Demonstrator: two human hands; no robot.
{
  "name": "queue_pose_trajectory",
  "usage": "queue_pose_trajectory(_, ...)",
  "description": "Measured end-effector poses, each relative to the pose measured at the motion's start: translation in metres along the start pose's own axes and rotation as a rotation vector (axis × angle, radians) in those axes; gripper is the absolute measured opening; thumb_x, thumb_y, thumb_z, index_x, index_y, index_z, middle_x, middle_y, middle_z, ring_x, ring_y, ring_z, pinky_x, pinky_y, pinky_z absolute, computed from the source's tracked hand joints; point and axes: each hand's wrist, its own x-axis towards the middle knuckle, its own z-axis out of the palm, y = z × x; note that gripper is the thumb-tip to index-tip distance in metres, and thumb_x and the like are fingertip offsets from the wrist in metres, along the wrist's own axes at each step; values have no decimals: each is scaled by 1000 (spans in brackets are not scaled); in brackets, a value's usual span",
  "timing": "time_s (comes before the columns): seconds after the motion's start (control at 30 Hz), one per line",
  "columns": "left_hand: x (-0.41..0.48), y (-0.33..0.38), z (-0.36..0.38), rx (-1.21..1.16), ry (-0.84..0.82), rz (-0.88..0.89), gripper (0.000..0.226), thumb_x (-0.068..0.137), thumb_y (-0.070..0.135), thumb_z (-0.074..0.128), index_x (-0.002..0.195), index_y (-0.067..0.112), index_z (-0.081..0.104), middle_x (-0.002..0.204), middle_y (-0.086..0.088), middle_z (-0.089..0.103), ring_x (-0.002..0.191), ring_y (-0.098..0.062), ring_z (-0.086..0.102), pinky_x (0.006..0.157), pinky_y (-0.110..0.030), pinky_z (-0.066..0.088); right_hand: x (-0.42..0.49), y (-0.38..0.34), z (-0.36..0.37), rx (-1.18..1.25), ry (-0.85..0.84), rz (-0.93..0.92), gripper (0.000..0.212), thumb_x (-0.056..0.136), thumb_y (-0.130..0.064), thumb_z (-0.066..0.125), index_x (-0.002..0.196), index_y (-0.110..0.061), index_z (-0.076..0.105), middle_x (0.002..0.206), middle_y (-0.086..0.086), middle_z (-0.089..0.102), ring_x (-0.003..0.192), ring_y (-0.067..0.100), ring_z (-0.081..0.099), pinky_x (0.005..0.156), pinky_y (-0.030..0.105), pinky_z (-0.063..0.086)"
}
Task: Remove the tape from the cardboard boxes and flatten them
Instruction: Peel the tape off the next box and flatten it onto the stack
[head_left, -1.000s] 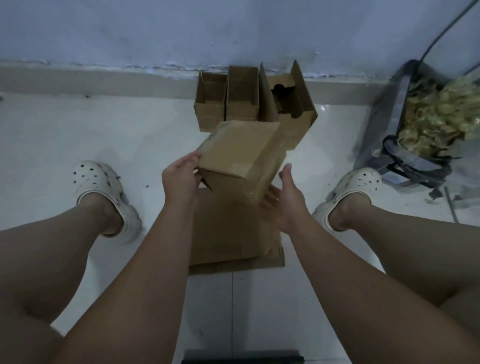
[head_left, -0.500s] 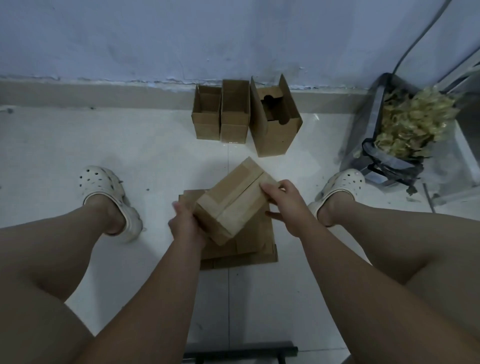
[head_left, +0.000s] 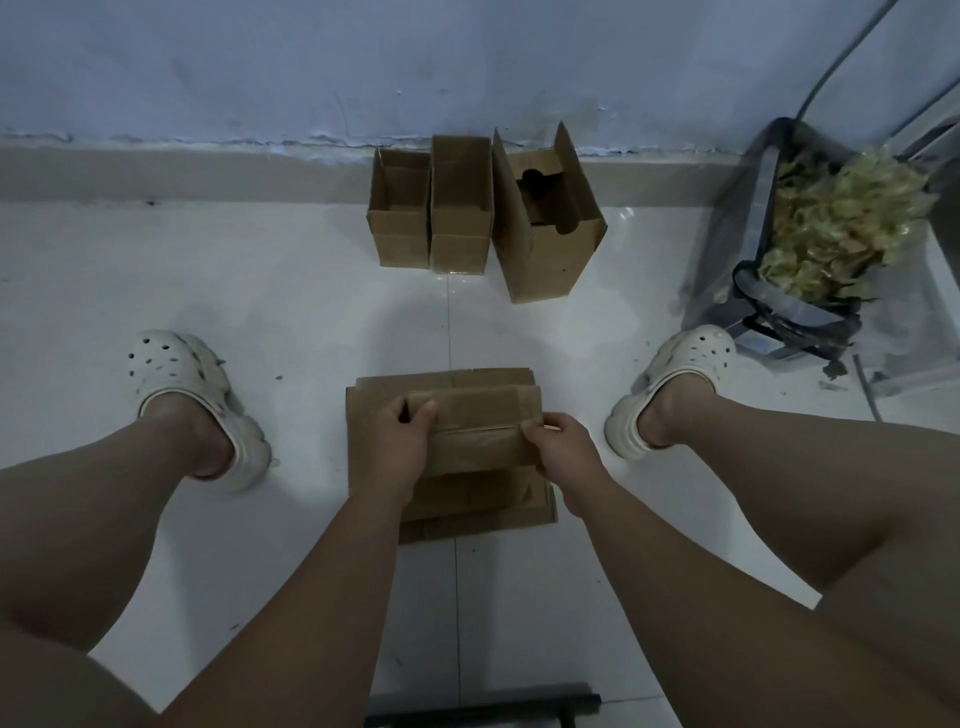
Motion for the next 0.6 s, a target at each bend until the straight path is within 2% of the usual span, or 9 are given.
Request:
queue_pose_trajectory(0.07, 3, -4, 1, 17, 82, 5, 26, 93, 37, 56, 115, 25, 62, 92, 22, 54, 91, -8, 53, 78, -27, 39, 4, 4, 2, -69, 14, -6, 43, 97, -28, 57, 136, -15, 48, 130, 4, 56, 116, 23, 55, 102, 43, 48)
queue_pose_trajectory(0.17, 7, -11, 0, 33, 176, -66, 45, 88, 37, 63, 129, 18, 56, 108, 10, 56, 96, -12, 49, 83, -30, 41, 9, 9, 7, -120, 7, -9, 44, 96, -26, 60, 136, -14, 47, 131, 5, 57, 117, 25, 56, 103, 44, 47)
queue_pose_trajectory(0.23, 9, -17, -1, -7, 130, -114, 50, 87, 37, 64, 130, 15, 54, 118, 2, 58, 99, -15, 50, 90, -35, 46, 10, 12, 10, -111, 12, -3, 48, 94, -32, 61, 137, -15, 46, 132, 5, 56, 118, 26, 56, 104, 45, 47)
queue_pose_trajectory(0.3, 12, -21, -3, -38, 69, -149, 56, 85, 40, 66, 132, 14, 51, 117, 1, 55, 101, -16, 50, 91, -35, 45, 12, 13, 12, -106, 18, -5, 54, 93, -40, 62, 138, -16, 45, 134, 5, 55, 120, 26, 55, 104, 46, 46)
queue_pose_trajectory(0.4, 18, -27, -4, 23, 51, -191, 61, 78, 48, 70, 127, 15, 51, 107, 4, 52, 99, -17, 50, 88, -35, 43, 16, 12, 15, -132, -1, -10, 57, 93, -42, 60, 141, -18, 43, 137, 4, 53, 123, 26, 52, 104, 44, 46)
queue_pose_trajectory(0.5, 22, -34, -2, 110, 95, -194, 54, 77, 56, 66, 115, 19, 55, 104, 3, 55, 97, -19, 53, 83, -36, 46, 21, 11, 16, -141, -11, -9, 56, 93, -43, 60, 140, -17, 43, 136, 4, 52, 123, 26, 52, 102, 42, 45)
queue_pose_trajectory(0.6, 23, -38, 2, 177, 162, -154, 46, 78, 62, 61, 102, 22, 54, 96, 6, 57, 90, -17, 54, 74, -32, 40, 25, 13, 15, -156, 8, -20, 58, 91, -45, 62, 137, -16, 46, 130, 3, 55, 116, 24, 54, 98, 38, 46)
